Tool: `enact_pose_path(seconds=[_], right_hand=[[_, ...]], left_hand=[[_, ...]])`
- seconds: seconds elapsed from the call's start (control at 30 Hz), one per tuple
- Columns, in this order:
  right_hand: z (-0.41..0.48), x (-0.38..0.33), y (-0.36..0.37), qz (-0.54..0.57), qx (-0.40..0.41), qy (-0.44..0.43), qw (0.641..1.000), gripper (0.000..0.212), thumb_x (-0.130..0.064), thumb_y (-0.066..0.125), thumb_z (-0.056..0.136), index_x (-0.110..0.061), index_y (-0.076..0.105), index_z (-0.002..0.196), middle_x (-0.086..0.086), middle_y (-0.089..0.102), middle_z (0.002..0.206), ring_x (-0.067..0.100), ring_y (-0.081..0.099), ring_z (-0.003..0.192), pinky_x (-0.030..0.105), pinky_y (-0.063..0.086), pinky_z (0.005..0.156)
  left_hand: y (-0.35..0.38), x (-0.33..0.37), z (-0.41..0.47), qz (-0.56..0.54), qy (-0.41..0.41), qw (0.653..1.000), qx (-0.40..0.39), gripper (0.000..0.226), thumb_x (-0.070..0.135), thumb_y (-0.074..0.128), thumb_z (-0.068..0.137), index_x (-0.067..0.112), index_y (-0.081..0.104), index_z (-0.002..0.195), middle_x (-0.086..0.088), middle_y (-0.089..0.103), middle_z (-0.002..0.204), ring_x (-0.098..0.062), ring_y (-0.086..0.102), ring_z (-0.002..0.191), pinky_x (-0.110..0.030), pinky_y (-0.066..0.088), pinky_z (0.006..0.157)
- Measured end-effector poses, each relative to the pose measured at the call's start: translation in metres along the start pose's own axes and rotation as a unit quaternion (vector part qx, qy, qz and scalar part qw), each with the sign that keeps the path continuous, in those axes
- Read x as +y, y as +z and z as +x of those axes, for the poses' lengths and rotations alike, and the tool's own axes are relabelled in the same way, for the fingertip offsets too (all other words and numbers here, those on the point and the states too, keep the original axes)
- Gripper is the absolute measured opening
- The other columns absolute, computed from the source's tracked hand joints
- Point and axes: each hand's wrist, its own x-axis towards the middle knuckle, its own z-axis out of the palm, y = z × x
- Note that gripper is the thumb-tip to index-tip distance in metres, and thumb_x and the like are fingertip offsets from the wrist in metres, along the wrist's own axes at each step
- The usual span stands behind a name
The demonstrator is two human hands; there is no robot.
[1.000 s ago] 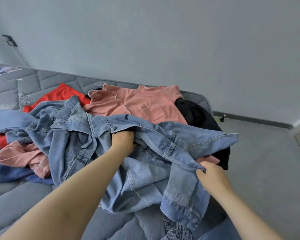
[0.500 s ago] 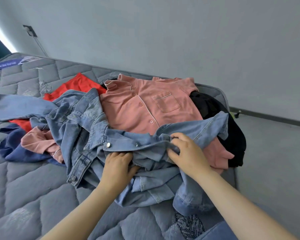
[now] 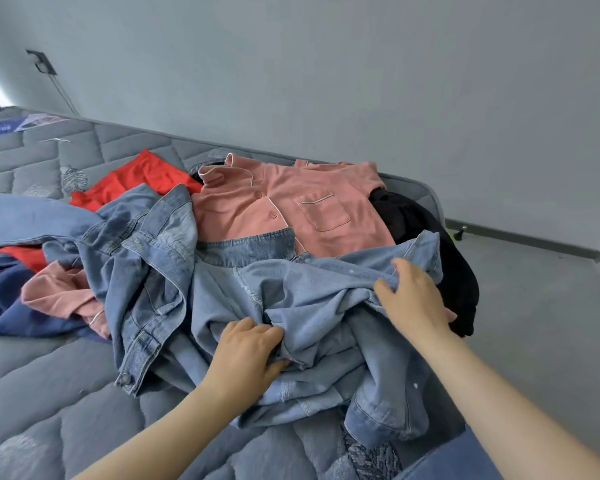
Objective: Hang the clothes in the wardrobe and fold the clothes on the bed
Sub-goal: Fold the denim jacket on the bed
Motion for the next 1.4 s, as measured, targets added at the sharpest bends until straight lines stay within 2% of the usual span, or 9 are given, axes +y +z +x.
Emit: enact_pose_path(seconds=[0.13,0.3,0.5,0.67,0.83,0.97,1.07,1.23,1.4], right_hand=[[0.016,-0.054,0.024,-0.022,-0.124,-0.125,0.984,0.053,-0.035,0.051,0.096,-0.004,0.042,0.138,0.012,0.048,0.141,0.028,0.043,0.129,0.038,0.034,0.103],[0.038,-0.080,0.061,-0.070,-0.224,-0.093,0.968,0.073,-0.050,0.056,0.091,-0.006,0.029,0.143,0.010,0.039,0.148,0.031,0.041,0.133,0.044,0.036,0.106],[0.043,-0.071,0.074,-0.059,-0.255,0.008,0.965,0.097,-0.060,0.069,0.074,-0.007,0.027,0.143,0.013,0.048,0.140,0.033,0.050,0.124,0.037,0.044,0.090],[0.028,-0.063,0.071,-0.080,-0.256,-0.056,0.962,0.014,-0.025,0.053,0.086,-0.012,0.052,0.092,0.005,0.060,0.095,0.031,0.061,0.095,0.031,0.039,0.066],[0.010,-0.050,0.041,-0.086,-0.080,-0.134,0.984,0.017,-0.027,0.051,0.090,-0.016,0.053,0.103,0.003,0.067,0.095,0.030,0.063,0.091,0.032,0.038,0.064],[0.020,-0.024,-0.006,-0.054,0.012,-0.111,0.992,0.015,-0.025,0.051,0.092,-0.018,0.055,0.105,0.001,0.067,0.088,0.025,0.062,0.079,0.031,0.035,0.059],[0.032,-0.005,-0.038,-0.048,0.078,-0.057,0.994,0.016,-0.021,0.049,0.092,-0.018,0.057,0.106,0.004,0.066,0.090,0.025,0.055,0.074,0.031,0.035,0.058],[0.031,0.013,-0.066,-0.099,-0.001,-0.014,0.995,0.017,-0.032,0.055,0.086,-0.025,0.059,0.101,-0.003,0.066,0.092,0.019,0.052,0.074,0.029,0.038,0.058],[0.029,-0.013,-0.062,-0.087,-0.056,-0.128,0.986,0.062,-0.061,0.067,0.070,-0.028,0.050,0.120,-0.007,0.054,0.110,0.016,0.052,0.098,0.030,0.043,0.072]], left_hand=[[0.000,-0.009,0.000,-0.032,-0.031,0.997,-0.066,0.030,0.046,0.059,0.081,0.018,0.047,0.077,0.008,0.051,0.070,-0.017,0.048,0.071,-0.028,0.036,0.067],[-0.028,-0.035,0.014,-0.231,-0.113,0.960,-0.114,0.031,0.052,0.066,0.081,0.032,0.059,0.103,0.016,0.058,0.098,0.002,0.059,0.082,-0.018,0.048,0.074],[-0.042,-0.072,0.056,-0.173,-0.139,0.975,0.034,0.040,0.026,0.068,0.086,0.015,0.057,0.123,0.001,0.054,0.118,-0.013,0.058,0.101,-0.032,0.047,0.093],[-0.034,-0.097,0.112,-0.027,-0.117,0.986,-0.112,0.094,0.040,0.076,0.075,0.014,0.024,0.149,-0.008,0.036,0.146,-0.029,0.035,0.133,-0.038,0.031,0.109],[-0.018,-0.097,0.133,0.069,-0.123,0.972,-0.186,0.088,0.069,0.071,0.064,0.026,0.042,0.135,0.002,0.050,0.126,-0.026,0.044,0.122,-0.050,0.030,0.106],[-0.026,-0.089,0.141,0.057,-0.070,0.986,-0.141,0.038,0.056,0.068,0.076,0.021,0.057,0.086,-0.006,0.059,0.099,-0.028,0.055,0.100,-0.039,0.046,0.085],[-0.036,-0.083,0.144,0.053,-0.050,0.991,-0.112,0.031,0.044,0.062,0.086,0.016,0.048,0.082,-0.010,0.064,0.095,-0.032,0.059,0.093,-0.037,0.045,0.074],[-0.064,-0.053,0.152,0.028,-0.022,0.999,-0.023,0.016,0.028,0.053,0.090,0.015,0.044,0.088,-0.014,0.064,0.093,-0.035,0.060,0.089,-0.039,0.044,0.074],[-0.127,-0.025,0.163,-0.042,0.005,0.996,0.084,0.007,0.012,0.053,0.088,0.008,0.050,0.092,-0.016,0.061,0.088,-0.036,0.057,0.083,-0.036,0.031,0.062]])
